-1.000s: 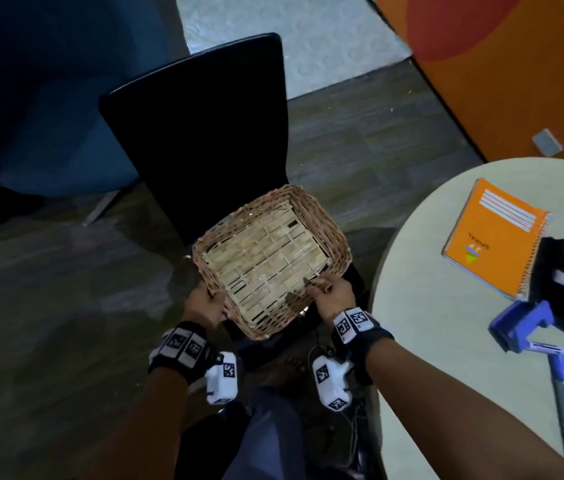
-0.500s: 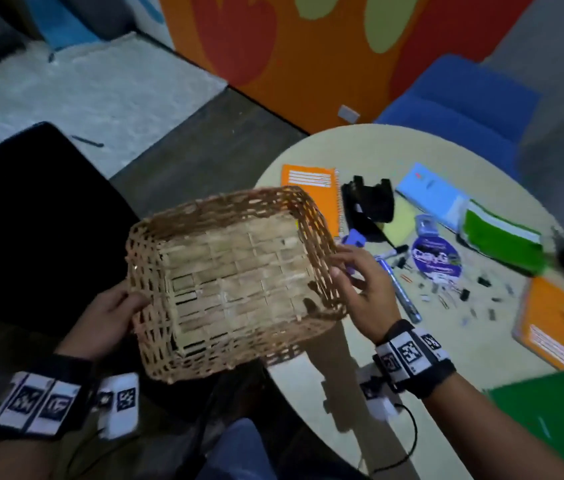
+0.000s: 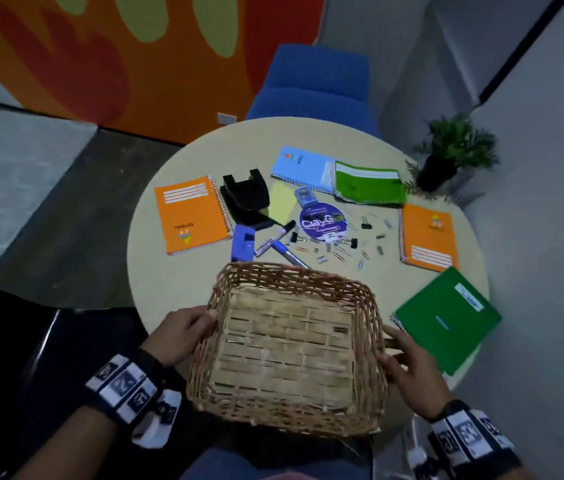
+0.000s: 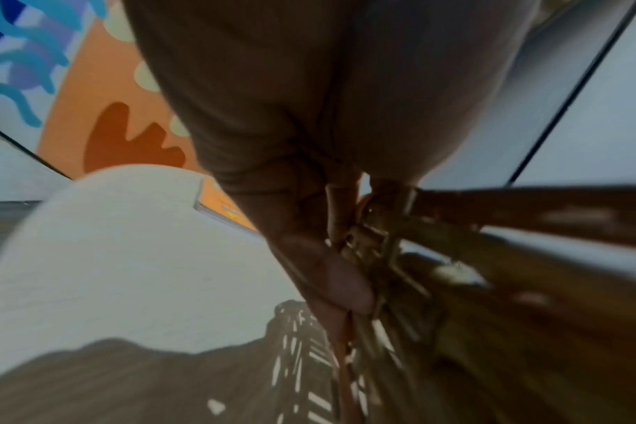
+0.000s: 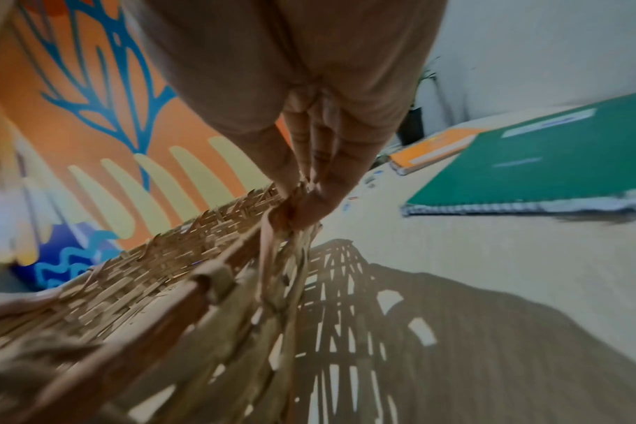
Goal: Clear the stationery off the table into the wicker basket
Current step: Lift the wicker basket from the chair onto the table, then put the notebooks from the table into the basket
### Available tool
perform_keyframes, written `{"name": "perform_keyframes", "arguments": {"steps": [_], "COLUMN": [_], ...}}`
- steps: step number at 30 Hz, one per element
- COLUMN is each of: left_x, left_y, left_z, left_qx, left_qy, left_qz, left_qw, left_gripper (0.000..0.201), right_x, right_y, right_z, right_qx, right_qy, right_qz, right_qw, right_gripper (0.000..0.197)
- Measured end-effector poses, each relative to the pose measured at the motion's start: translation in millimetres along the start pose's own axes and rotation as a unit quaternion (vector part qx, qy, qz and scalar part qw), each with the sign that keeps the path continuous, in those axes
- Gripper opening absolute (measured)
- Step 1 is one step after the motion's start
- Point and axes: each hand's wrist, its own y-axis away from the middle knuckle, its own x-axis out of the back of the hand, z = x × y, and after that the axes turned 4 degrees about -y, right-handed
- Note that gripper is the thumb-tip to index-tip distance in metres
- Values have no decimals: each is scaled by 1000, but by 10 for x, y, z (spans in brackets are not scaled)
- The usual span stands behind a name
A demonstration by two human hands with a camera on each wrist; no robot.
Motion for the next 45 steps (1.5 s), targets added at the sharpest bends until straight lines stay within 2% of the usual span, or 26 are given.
{"name": "perform_keyframes", "arguments": {"steps": [2, 3, 5, 8, 14, 16, 19, 20, 22, 24, 27, 29, 31, 33, 35, 37, 41, 42, 44, 45], "left_x": [-72, -100, -149, -215, -243, -193, -80, -55, -73, -254, -852, -1375, -1895, -2286, -2552, -2698, -2809, -2799, -2833, -2855], "left_y": [-111, -170, -277, -373, -396, -368, -361, -368, -410, -465, -594, -745, -949, -1148, -1257, -1277, -1250, -1223, -1260, -1310], "left_z": [98, 145, 233, 350, 313, 366, 715, 908, 1354, 1822, 2473, 2806, 3033, 3163, 3158, 3105, 3011, 3008, 2933, 2899], "left_qx": [-7, -8, -5, 17, 46, 44, -2, -33, -104, -154, -182, -142, -44, 24, 52, 61, 53, 41, -7, -25], "left_qy": [-21, -32, -48, -65, -80, -138, -244, -244, -193, -113, -45, 0, 42, 16, -37, -103, -213, -218, -196, -195], "left_qz": [-11, -15, -22, -30, -50, -34, 54, 77, 80, 31, -93, -181, -241, -234, -206, -189, -212, -214, -223, -244], "left_qw": [1000, 999, 999, 997, 994, 989, 968, 966, 972, 981, 978, 973, 968, 972, 977, 975, 952, 951, 955, 950], "left_gripper": [58, 59, 53, 33, 30, 37, 52, 52, 47, 39, 31, 33, 36, 37, 41, 41, 63, 59, 38, 29], "right_x": [54, 75, 110, 117, 106, 132, 270, 341, 496, 654, 864, 924, 952, 978, 1013, 1014, 970, 979, 1023, 1040], "right_y": [28, 27, 0, -37, -31, -36, -63, -69, -64, -58, -100, -140, -184, -204, -213, -211, -212, -214, -186, -172], "right_z": [66, 86, 146, 238, 206, 214, 283, 336, 430, 514, 641, 712, 768, 791, 810, 873, 1084, 1135, 1122, 1138], "right_qx": [-12, -17, -27, -35, -30, -39, -70, -80, -107, -131, -191, -220, -230, -259, -287, -301, -305, -307, -305, -307], "right_qy": [-16, -19, -22, -17, -41, -60, -97, -110, -130, -141, -140, -123, -116, -114, -116, -138, -113, -105, -83, -76], "right_qz": [19, 29, 49, 62, 58, 53, 100, 122, 155, 189, 258, 285, 301, 308, 291, 257, 195, 190, 171, 162], "right_qw": [1000, 999, 998, 997, 997, 996, 988, 983, 973, 963, 936, 925, 918, 908, 905, 908, 925, 927, 933, 935], "right_gripper": [47, 47, 49, 50, 44, 41, 34, 32, 28, 28, 33, 33, 38, 49, 50, 49, 37, 30, 14, 19]}}
